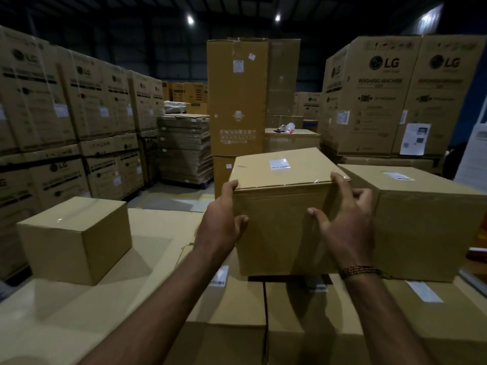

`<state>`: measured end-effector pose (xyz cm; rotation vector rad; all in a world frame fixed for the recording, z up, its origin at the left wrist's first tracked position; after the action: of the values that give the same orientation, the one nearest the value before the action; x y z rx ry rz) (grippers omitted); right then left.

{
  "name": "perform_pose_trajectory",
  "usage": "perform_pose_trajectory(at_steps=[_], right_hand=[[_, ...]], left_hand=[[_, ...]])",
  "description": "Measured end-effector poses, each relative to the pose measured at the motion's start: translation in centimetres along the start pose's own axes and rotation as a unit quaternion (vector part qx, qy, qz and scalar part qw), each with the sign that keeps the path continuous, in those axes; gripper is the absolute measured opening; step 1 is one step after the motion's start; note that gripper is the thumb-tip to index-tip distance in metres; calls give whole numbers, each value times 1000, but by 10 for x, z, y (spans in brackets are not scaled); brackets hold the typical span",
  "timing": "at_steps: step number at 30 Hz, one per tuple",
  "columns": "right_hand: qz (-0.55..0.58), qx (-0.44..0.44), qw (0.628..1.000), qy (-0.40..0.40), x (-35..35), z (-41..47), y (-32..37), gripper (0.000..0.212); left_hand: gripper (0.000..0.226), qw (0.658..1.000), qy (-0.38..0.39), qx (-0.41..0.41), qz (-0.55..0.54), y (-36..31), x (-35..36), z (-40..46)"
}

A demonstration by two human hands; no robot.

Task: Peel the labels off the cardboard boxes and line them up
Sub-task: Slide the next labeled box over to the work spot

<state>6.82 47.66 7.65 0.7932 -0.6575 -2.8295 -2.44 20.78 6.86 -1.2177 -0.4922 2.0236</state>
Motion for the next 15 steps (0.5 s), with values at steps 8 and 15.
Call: perform_pose_trajectory(at_steps=[8,15], right_hand=[[12,-19,999,-27,-11,-28,98,90],[29,-27,998,-51,-7,-89,204,91]], left_hand=[[85,999,-41,14,-12,37,-96,-12],[85,998,-60,27,-24,106,-197,-43]])
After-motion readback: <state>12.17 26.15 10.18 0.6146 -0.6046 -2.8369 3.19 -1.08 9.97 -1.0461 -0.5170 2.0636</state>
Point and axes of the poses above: each hand's wrist, its own z-axis towards the middle knuckle, its own x-axis out of the palm, y = z × x, the point moved 9 cm from there along z, towards the middle knuckle, and after that the axes turned 9 degrees about -x, right-handed, at the moved point
